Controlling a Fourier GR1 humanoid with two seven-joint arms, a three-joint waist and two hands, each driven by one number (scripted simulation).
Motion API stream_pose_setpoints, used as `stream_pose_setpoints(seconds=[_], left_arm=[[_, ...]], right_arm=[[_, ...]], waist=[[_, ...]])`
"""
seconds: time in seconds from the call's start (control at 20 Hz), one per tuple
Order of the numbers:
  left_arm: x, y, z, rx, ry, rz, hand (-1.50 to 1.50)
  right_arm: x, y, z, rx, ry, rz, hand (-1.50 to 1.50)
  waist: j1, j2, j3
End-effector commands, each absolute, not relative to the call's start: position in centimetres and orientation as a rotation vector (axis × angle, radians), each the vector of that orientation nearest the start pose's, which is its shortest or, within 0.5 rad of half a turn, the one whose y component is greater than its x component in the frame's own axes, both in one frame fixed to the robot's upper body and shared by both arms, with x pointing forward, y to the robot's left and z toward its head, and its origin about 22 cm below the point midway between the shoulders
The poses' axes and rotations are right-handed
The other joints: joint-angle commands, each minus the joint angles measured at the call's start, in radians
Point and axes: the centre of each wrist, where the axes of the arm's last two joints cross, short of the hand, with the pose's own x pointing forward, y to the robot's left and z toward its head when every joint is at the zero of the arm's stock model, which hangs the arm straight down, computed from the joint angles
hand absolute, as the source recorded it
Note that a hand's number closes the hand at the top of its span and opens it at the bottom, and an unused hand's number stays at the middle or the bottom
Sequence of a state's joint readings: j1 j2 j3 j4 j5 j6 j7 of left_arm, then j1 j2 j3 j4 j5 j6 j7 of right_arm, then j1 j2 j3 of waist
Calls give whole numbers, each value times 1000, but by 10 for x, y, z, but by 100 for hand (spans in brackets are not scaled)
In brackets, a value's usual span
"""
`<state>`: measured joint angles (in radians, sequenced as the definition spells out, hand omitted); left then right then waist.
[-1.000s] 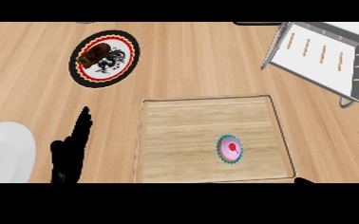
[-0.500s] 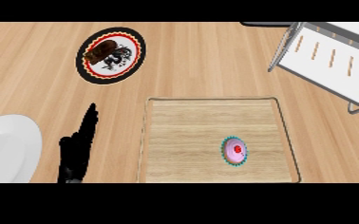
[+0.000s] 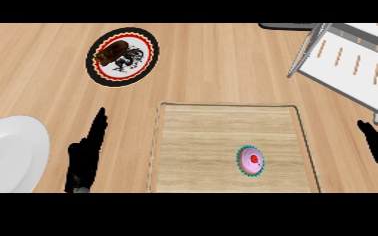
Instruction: Pick the cupcake from the tray and place it in the tiered basket
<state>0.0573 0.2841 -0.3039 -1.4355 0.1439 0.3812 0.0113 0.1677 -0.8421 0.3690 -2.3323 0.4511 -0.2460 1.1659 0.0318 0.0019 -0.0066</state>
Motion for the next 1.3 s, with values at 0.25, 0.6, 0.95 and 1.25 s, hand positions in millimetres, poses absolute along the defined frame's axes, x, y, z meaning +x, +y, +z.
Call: stream_pose_setpoints(seconds=[0.25, 0.6, 0.95, 1.25], left_arm=[[214, 236, -50, 235, -1298, -39, 0], [213, 244, -56, 237, -1288, -43, 0], [211, 236, -50, 247, -1302, -32, 0], [205, 238, -59, 242, -1282, -36, 0]], right_arm=[[152, -207, 132, -1044, -762, 582, -150], [170, -173, 119, -983, -782, 590, -150], [188, -156, 99, -978, -646, 679, -150], [195, -131, 80, -934, -578, 686, -150]], waist=[[0, 3, -1], [-13, 1, 0], [-17, -1, 1], [-22, -1, 2]])
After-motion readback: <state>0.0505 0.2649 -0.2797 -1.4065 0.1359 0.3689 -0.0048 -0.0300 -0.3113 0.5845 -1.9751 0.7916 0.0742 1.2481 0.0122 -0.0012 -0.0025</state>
